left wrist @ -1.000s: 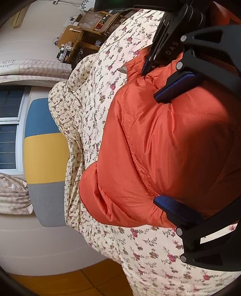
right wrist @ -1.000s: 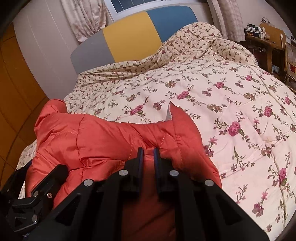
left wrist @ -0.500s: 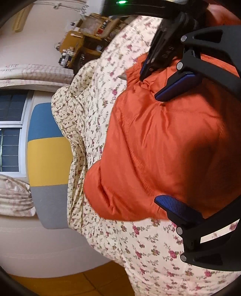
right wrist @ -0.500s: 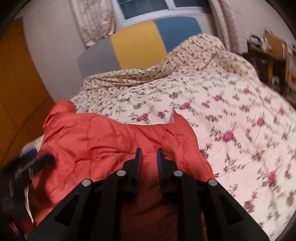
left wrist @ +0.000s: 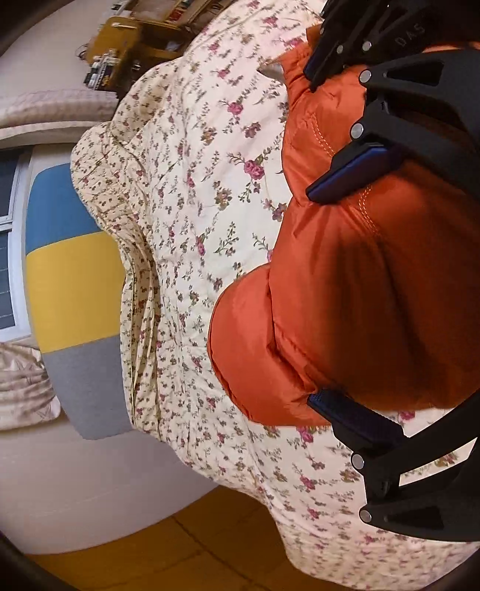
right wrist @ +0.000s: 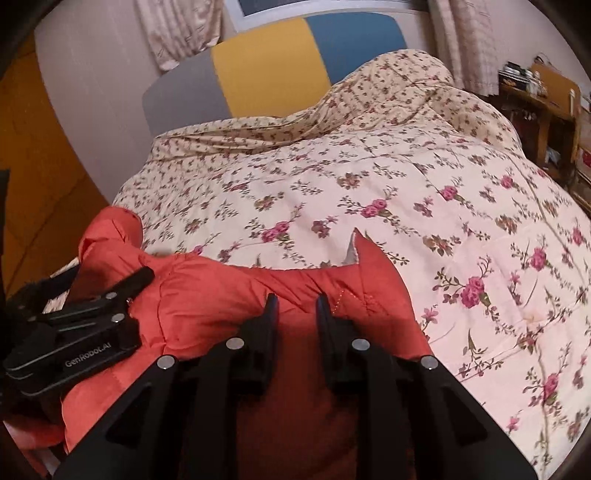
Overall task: Fold large clothes
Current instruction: 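Grasp the orange jacket bundle edges with both grippers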
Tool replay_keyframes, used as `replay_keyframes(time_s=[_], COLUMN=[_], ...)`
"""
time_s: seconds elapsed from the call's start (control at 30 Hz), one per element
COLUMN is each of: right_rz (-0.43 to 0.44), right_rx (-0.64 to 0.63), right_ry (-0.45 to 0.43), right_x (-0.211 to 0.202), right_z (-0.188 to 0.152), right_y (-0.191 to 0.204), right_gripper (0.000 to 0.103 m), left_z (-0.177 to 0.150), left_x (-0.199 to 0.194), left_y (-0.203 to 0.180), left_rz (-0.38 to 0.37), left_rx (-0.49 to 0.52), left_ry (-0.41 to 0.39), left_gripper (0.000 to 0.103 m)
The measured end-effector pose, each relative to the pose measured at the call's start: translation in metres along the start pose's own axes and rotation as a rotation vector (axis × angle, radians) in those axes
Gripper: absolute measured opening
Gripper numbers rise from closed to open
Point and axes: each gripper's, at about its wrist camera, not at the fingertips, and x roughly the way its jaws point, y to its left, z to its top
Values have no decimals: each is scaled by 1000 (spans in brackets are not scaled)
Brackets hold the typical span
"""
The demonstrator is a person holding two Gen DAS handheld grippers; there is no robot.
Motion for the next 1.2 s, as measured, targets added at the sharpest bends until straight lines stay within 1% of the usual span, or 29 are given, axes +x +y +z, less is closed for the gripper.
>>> replay_keyframes(time_s=[0.1, 0.23, 0.4, 0.5, 0.6, 0.67, 0.8, 0.87, 0.9, 0.97, 1.03, 1.1, 1.2], right_rz=[0, -31, -40, -51, -75, -75, -40, -26, -23, -20, -20, -35, -42], right_rx=[23, 8, -13, -29, -43, -42, -29, -36, -42, -52, -51, -56, -50], right_ry=[0, 0, -26, -47, -65, -74, -88, -111, -119, -134, -132, -129, -128], right_x=[6, 10, 6, 2, -4, -9, -27, -41, -46, -52, -51, -46, -41], right_z=[1, 0, -3, -6, -9, -13, -24, -34, -37, -44, -45, -44, -43], right_y=[-6, -3, -1, 2, 4, 3, -3, -6, -7, -9, -10, -8, -9], right_gripper=[19, 19, 19, 20, 21, 22, 22, 23, 24, 24, 24, 24, 24], left_z=[0, -2, -6, -13, -23, -31, -48, -57, -64, -78, -93, -97, -96], left_x=[16, 27, 22, 7, -12, -25, -52, -70, -77, -84, -85, -82, -74], left_y=[0, -1, -1, -2, -8, -9, -8, -8, -11, -19, -24, -24, -28], left_rz=[-38, -54, -52, -35, 10, 7, -49, -113, -125, -114, -101, -103, -103], left_rx=[-17, -25, -28, -19, 8, 1, -7, -7, 1, 38, 64, 58, 60], left_ry=[29, 40, 10, -25, -48, -59, -62, -68, -86, -134, -205, -234, -240], left_gripper=[100, 100, 100, 100, 100, 100, 100, 100, 100, 100, 100, 100, 100])
